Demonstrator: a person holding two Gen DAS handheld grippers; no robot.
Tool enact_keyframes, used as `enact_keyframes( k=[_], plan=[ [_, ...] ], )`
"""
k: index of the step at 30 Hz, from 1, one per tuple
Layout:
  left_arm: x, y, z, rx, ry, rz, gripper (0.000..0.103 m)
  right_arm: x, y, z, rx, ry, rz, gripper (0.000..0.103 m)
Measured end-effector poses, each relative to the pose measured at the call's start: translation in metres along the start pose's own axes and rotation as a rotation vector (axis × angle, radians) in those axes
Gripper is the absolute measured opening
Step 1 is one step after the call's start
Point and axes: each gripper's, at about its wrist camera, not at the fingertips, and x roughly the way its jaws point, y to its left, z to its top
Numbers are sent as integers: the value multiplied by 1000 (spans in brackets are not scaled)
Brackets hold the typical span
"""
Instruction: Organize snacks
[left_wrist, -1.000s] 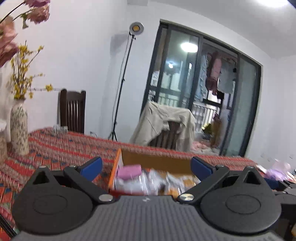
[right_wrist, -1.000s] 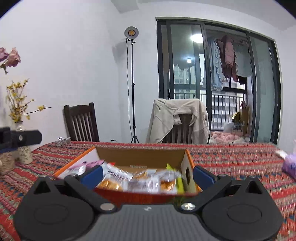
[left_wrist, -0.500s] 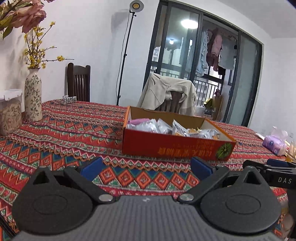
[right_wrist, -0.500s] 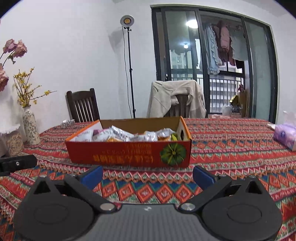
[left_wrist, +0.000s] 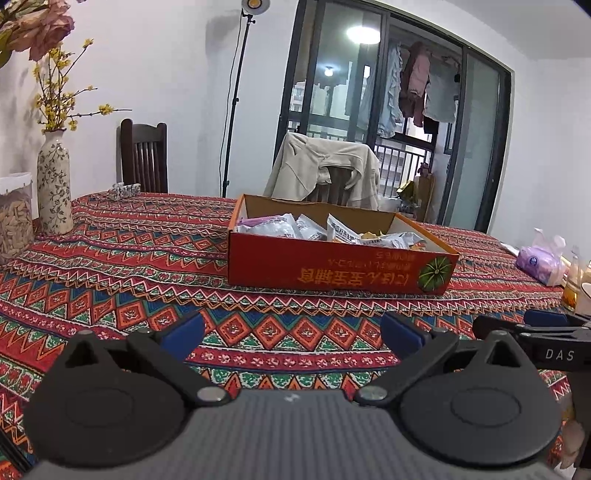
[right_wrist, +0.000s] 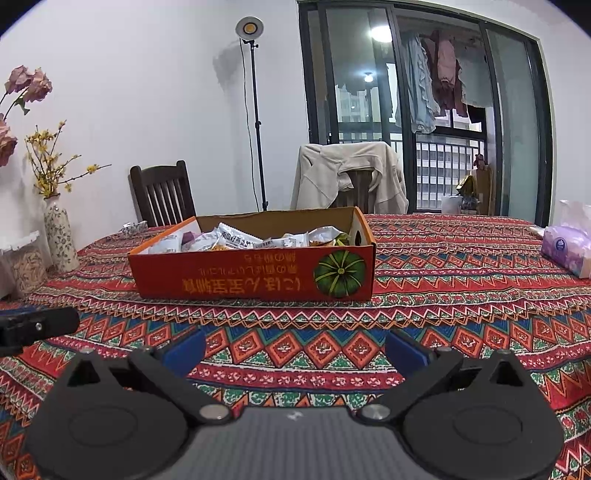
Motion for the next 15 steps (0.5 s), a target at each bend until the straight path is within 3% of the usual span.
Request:
enact_keyframes(
  k=[15],
  plan=[
    [1, -5, -1, 19, 2, -2, 103, 0, 0, -2, 0, 2, 3, 103]
  ],
)
